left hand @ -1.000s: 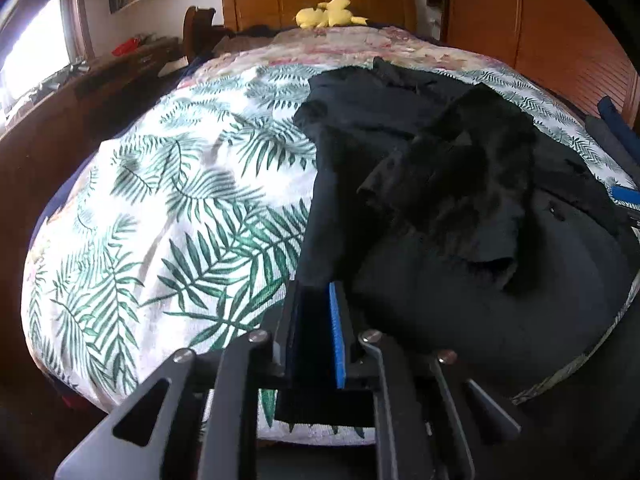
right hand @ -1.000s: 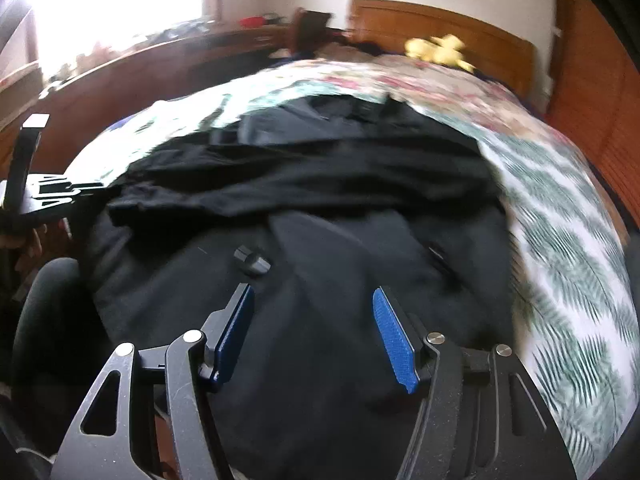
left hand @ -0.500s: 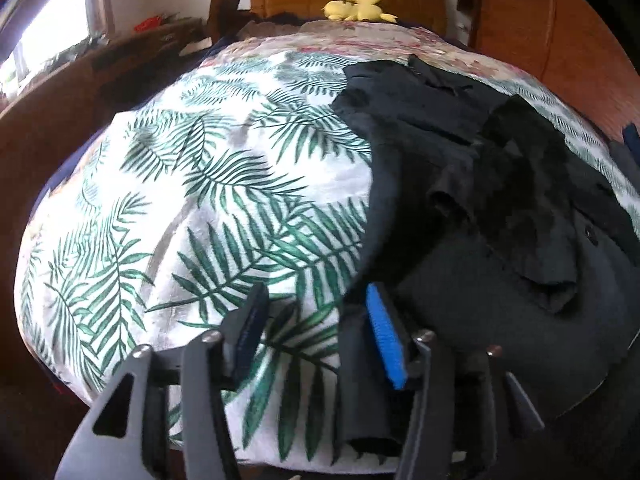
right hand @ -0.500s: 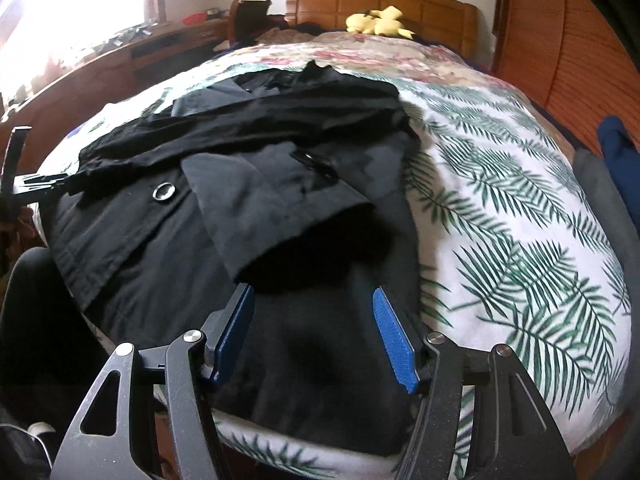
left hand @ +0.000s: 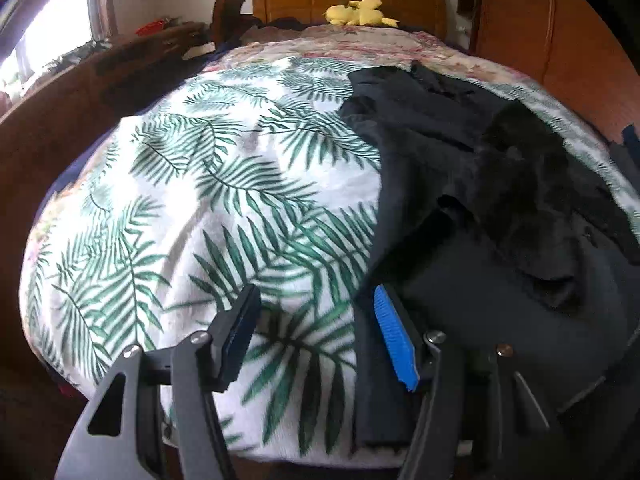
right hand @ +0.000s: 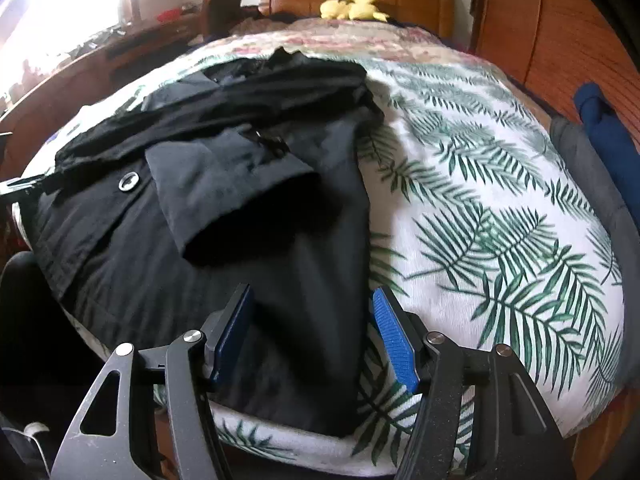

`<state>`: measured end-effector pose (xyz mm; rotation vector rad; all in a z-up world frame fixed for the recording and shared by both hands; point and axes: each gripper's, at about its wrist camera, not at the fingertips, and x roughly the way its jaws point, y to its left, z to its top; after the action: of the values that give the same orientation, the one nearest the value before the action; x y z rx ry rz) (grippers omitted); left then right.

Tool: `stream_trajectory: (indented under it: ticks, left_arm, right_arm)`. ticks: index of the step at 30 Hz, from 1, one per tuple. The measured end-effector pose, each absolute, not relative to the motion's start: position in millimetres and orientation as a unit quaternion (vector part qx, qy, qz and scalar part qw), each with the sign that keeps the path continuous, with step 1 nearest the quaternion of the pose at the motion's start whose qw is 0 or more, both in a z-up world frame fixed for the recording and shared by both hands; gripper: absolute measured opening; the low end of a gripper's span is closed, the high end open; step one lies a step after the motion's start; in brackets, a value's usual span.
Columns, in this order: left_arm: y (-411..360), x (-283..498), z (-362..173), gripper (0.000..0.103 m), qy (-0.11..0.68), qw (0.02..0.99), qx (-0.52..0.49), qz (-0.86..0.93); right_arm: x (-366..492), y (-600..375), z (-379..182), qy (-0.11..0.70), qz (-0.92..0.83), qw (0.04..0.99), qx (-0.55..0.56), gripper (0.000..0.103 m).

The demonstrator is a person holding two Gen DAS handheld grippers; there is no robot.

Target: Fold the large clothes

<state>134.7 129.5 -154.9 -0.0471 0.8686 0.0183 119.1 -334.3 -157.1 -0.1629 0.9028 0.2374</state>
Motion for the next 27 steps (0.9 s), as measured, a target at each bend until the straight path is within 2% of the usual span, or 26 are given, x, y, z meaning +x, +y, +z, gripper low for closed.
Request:
stream_trajectory:
  ticks: [10, 11, 12, 15, 17, 19, 27]
  left_arm:
    - [109.2, 92.2, -146.0, 0.06, 0.424, 0.904, -0.012, -0.049]
    - [107.0, 89.2, -146.2, 0.06, 0.423, 0.905, -0.009, -0.053]
    - [105.7, 87.1, -146.5, 0.06, 0.421, 0.905, -0.008, -0.056]
    - [106.1, 83.0, -147.6, 0.053, 0.417, 0.907, -0.012, -0.059]
    - [107.4, 80.6, -146.5, 0.043, 0.413, 0.908, -0.022, -0.066]
    - [109.3, 78.0, -146.6, 0.039, 0.409, 0.909, -0.036, -0.076]
    - [105.8, 72.9, -151.1, 0.038, 0.409, 0.909, -0.035, -0.072]
  right_arm:
    - [118.0, -335.9, -160.6, 0.449, 0.125, 0.882, -0.068, 0.063]
    - [116.3, -333.0, -159.3, 0.446, 0.136, 0.882, -0.065, 0.062]
    - [113.3, -329.0, -156.7, 0.436, 0.144, 0.886, -0.068, 0.055]
    - [107.5, -320.3, -151.5, 0.423, 0.158, 0.89, -0.068, 0.052]
    - [104.2, -315.5, -147.6, 0.414, 0.169, 0.892, -0.066, 0.05]
    - [103.6, -311.9, -148.0, 0.415, 0.17, 0.891, -0.07, 0.05]
    - [108.9, -329.1, -163.3, 0.443, 0.157, 0.881, -0.045, 0.05]
